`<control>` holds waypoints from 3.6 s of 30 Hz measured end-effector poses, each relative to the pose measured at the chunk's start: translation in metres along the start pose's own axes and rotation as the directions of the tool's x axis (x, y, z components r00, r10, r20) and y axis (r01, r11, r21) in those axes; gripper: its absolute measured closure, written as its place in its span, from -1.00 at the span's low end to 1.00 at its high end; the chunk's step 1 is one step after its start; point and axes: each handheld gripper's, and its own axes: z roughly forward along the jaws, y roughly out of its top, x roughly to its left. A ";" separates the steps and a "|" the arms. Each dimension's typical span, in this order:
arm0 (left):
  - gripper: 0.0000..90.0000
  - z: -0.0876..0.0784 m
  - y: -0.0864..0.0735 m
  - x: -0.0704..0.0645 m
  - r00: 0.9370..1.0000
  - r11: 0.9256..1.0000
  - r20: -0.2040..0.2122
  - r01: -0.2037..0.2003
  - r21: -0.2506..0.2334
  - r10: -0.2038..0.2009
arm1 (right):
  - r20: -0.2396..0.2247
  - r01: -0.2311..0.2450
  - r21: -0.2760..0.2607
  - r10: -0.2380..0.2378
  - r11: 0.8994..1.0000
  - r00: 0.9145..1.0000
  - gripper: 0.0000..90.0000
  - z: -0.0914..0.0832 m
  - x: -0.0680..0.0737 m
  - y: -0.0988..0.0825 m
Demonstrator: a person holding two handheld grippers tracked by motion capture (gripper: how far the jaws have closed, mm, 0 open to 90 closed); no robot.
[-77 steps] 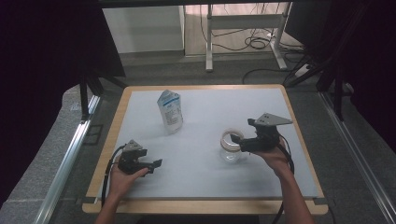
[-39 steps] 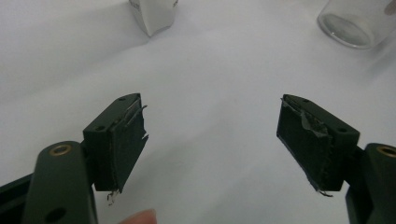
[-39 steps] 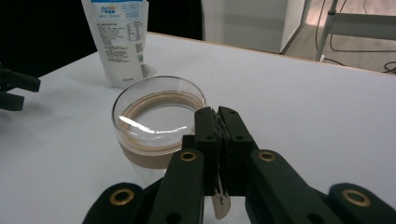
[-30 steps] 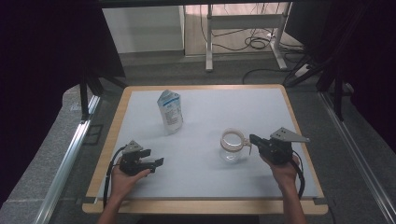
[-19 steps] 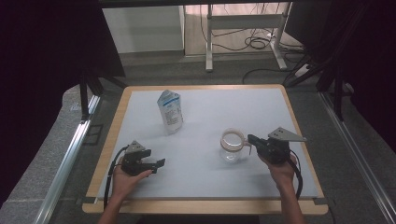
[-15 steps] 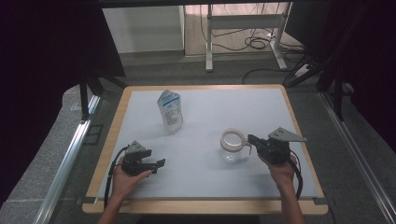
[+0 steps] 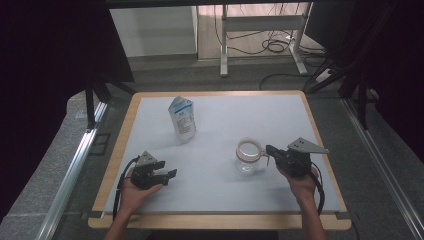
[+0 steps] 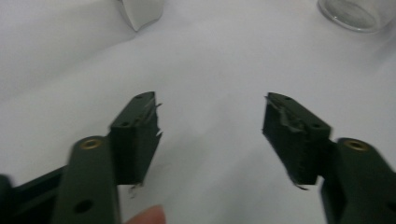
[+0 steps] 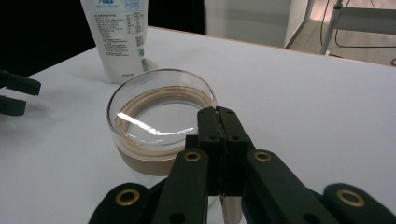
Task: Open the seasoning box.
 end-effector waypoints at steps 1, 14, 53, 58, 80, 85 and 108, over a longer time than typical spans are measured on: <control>-0.08 0.000 0.000 0.000 1.000 1.000 0.006 0.000 0.003 0.000 | 0.000 0.000 0.000 0.000 1.000 1.000 0.99 0.000 0.000 0.000; 0.49 -0.001 0.017 -0.012 0.995 1.000 0.094 -0.025 -0.012 0.026 | 0.010 0.006 -0.001 -0.006 1.000 1.000 0.99 -0.001 0.001 -0.001; 0.74 0.067 0.093 -0.082 0.957 0.988 0.254 -0.126 -0.085 0.144 | 0.016 0.015 0.004 -0.015 1.000 1.000 1.00 0.000 0.000 -0.002; 0.77 0.072 0.102 -0.089 0.952 0.985 0.260 -0.140 -0.097 0.161 | 0.017 0.015 0.004 -0.016 1.000 1.000 1.00 0.000 0.001 -0.002; 0.95 0.087 0.118 -0.110 0.933 0.982 0.311 -0.155 -0.107 0.182 | 0.014 0.014 0.001 -0.015 1.000 1.000 1.00 0.000 0.000 -0.002; 0.99 0.090 0.120 -0.115 0.931 0.980 0.312 -0.164 -0.108 0.190 | 0.012 0.013 0.001 -0.013 1.000 1.000 1.00 0.000 -0.001 -0.002; 0.99 0.089 0.127 -0.122 0.923 0.979 0.335 -0.150 -0.135 0.188 | 0.012 -0.017 -0.035 0.018 0.999 1.000 0.84 -0.013 0.003 -0.011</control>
